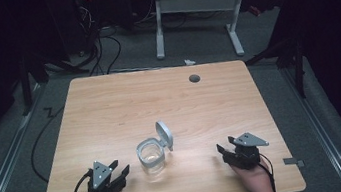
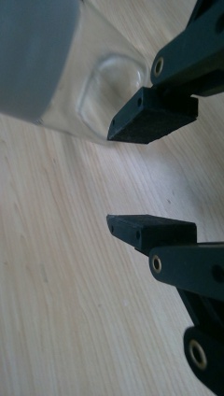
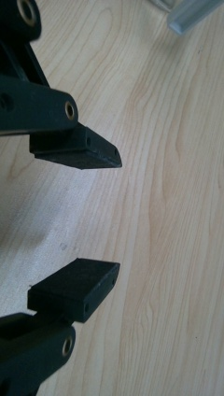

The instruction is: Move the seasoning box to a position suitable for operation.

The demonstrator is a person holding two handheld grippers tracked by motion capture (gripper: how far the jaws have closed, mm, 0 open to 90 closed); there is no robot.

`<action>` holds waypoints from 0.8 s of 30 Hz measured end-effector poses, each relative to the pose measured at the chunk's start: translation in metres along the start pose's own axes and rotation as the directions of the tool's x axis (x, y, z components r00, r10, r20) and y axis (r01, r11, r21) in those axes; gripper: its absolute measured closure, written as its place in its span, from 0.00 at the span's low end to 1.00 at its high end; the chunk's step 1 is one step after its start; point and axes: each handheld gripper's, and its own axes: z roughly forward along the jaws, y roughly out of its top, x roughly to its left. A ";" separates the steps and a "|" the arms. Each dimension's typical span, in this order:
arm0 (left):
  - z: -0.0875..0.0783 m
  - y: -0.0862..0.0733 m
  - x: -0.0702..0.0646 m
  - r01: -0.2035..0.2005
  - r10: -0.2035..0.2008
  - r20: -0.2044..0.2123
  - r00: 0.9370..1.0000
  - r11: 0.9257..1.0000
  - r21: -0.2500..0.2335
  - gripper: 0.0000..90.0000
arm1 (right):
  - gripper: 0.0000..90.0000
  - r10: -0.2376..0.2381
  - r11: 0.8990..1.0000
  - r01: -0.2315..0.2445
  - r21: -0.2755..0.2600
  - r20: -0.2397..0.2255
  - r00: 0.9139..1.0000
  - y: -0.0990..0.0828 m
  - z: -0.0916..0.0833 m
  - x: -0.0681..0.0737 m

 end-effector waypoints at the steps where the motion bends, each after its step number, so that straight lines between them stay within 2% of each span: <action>1: 0.000 0.000 0.000 0.000 0.000 0.000 1.000 1.000 0.000 0.60 | 0.50 0.000 1.000 0.000 0.000 0.000 1.000 0.000 0.000 0.000; 3: 0.001 0.001 -0.002 0.020 -0.020 0.016 1.000 1.000 -0.003 0.60 | 0.52 0.011 1.000 -0.011 -0.013 -0.003 1.000 -0.003 -0.004 -0.003; 4: 0.002 0.001 -0.003 0.039 -0.040 0.027 0.999 0.999 0.005 0.68 | 0.53 0.029 0.999 -0.029 -0.041 -0.002 1.000 -0.005 -0.009 -0.007; 5: 0.002 0.000 -0.003 0.043 -0.044 0.040 0.998 0.999 0.019 0.68 | 0.53 0.029 0.999 -0.029 -0.041 -0.002 1.000 -0.005 -0.009 -0.007; 6: 0.004 -0.004 -0.006 0.030 -0.032 0.054 0.998 0.999 0.037 0.80 | 0.54 0.060 0.997 -0.060 -0.054 0.000 0.998 -0.007 -0.013 -0.012; 7: 0.004 -0.004 -0.006 0.030 -0.032 0.054 0.998 0.999 0.037 0.86 | 0.54 0.060 0.997 -0.060 -0.054 0.000 0.998 -0.007 -0.013 -0.012; 8: 0.004 -0.005 -0.007 0.034 -0.037 0.067 0.997 0.998 0.047 0.86 | 0.56 0.069 0.996 -0.068 -0.063 0.004 0.998 -0.008 -0.015 -0.013; 9: 0.004 -0.006 -0.010 0.041 -0.045 0.084 0.995 0.998 0.054 0.91 | 0.56 0.075 0.995 -0.074 -0.066 0.006 0.997 -0.009 -0.016 -0.014; 11: 0.002 -0.009 -0.016 0.025 -0.031 0.104 0.994 0.998 0.058 1.00 | 0.56 0.075 0.995 -0.073 -0.071 0.016 0.997 -0.010 -0.018 -0.015; 14: 0.000 -0.014 -0.027 0.000 -0.009 0.129 0.992 0.997 0.071 1.00 | 0.56 0.093 0.993 -0.091 -0.077 0.018 0.996 -0.010 -0.019 -0.016; 16: 0.000 -0.018 -0.035 -0.014 0.001 0.149 0.989 0.996 0.083 1.00 | 0.56 0.088 0.993 -0.087 -0.079 0.015 0.996 -0.010 -0.018 -0.015; 24: 0.007 -0.025 -0.053 -0.027 0.008 0.184 0.983 0.995 0.101 1.00 | 0.56 0.080 0.995 -0.080 -0.068 0.003 0.997 -0.012 -0.014 -0.013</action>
